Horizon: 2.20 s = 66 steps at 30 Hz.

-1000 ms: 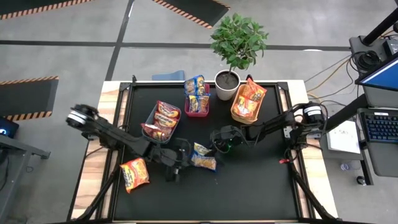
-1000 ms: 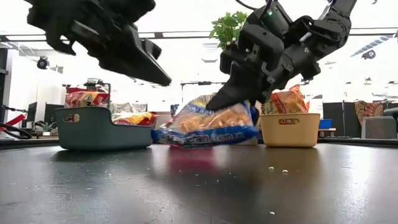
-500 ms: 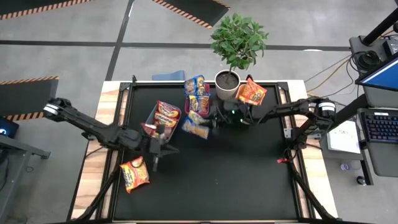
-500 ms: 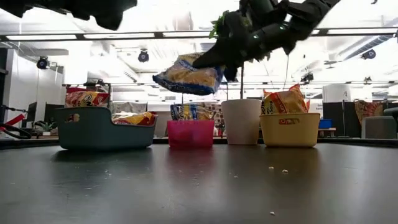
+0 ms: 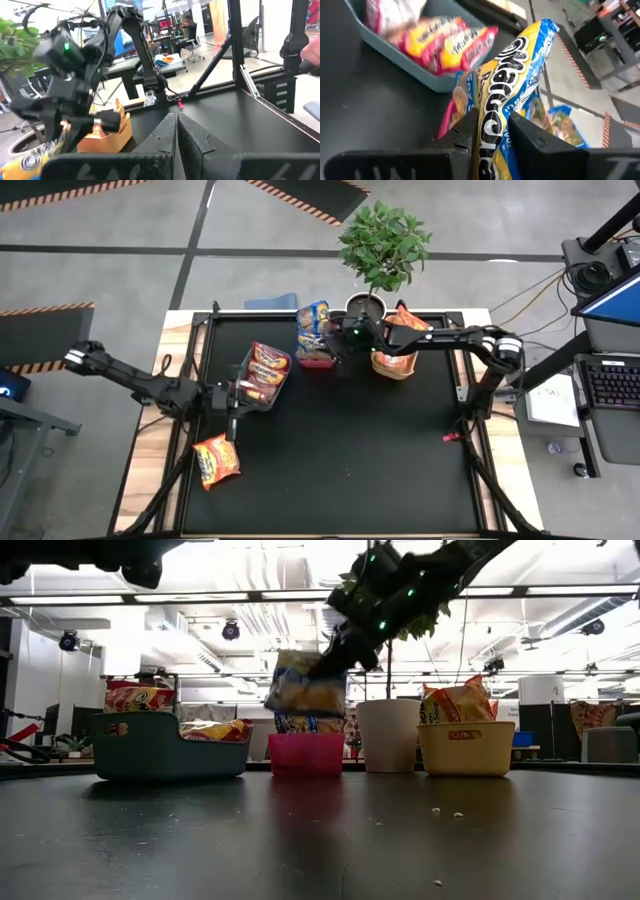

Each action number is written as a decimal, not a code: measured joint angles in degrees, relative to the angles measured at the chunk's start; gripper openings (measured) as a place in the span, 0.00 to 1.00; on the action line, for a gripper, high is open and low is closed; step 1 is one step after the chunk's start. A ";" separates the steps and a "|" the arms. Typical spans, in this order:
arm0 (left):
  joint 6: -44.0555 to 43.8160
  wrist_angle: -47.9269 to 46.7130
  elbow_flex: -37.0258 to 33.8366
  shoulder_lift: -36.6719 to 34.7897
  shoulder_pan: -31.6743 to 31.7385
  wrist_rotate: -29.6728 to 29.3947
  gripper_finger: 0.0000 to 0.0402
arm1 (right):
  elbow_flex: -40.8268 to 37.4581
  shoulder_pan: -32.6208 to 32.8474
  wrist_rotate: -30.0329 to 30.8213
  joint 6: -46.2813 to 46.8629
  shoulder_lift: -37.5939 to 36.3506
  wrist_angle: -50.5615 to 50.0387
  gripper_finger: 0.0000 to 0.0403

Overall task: Sort Maruchan noodles
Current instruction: Put the blue noodle pack into the red bin

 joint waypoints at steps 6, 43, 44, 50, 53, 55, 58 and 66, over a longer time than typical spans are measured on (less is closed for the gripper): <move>-0.49 0.04 -0.98 -1.25 0.02 -0.12 0.00 | 0.65 -1.39 0.40 -3.02 3.80 0.15 0.18; -2.72 0.06 -1.13 1.20 0.04 -0.19 0.00 | 0.52 -1.28 2.04 -2.87 12.65 3.95 0.24; -2.99 0.00 -1.13 1.22 0.04 -0.19 0.00 | 0.56 -1.26 2.08 -2.67 12.42 3.86 0.25; -3.25 0.04 -1.13 1.21 0.04 -0.19 0.00 | 1.38 -1.15 3.33 0.15 10.92 4.03 0.33; -3.26 0.04 -1.13 1.33 0.04 -0.19 0.00 | 1.71 -1.15 4.15 0.38 9.70 4.21 0.35; -3.31 0.14 -1.13 1.48 0.04 -0.17 0.00 | 2.17 -1.15 4.58 1.24 9.17 4.29 0.35; -3.31 0.21 -1.13 1.79 0.04 -0.19 0.00 | 2.69 -1.17 4.59 2.36 8.90 4.22 0.35; -3.08 0.42 -1.11 1.97 0.04 -0.18 0.00 | 5.84 -1.18 4.13 6.08 9.24 4.78 0.30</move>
